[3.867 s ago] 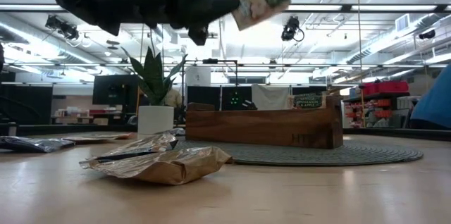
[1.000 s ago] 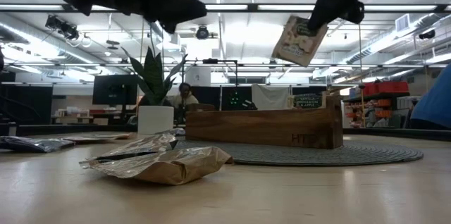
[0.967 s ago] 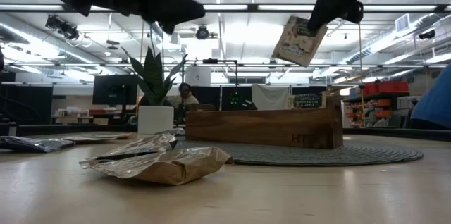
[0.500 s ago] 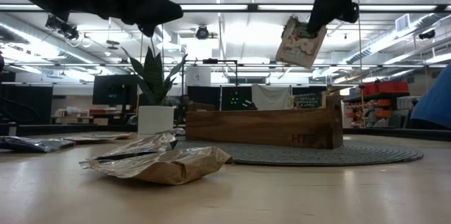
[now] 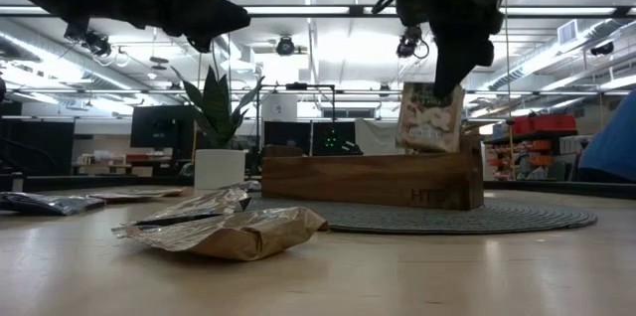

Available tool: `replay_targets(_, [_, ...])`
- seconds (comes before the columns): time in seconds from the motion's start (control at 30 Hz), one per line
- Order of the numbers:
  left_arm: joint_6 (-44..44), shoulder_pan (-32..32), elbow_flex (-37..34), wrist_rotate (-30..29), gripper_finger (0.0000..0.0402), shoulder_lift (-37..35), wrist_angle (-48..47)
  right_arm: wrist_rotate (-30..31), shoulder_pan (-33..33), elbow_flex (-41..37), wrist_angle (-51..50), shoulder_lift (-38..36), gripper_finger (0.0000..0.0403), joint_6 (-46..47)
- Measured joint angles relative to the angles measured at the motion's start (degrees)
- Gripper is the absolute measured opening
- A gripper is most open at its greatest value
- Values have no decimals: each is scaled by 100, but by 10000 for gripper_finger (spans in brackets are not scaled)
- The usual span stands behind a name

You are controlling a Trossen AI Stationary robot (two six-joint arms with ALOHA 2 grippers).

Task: Pick & Place Tea
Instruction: Put the brown tea bag into the right section of the wooden organizer

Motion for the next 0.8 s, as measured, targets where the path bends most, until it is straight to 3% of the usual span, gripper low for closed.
replay_targets(0.8, [-15,0,0,0,85,2,-1,-171,-113,2,149,581,5,-213])
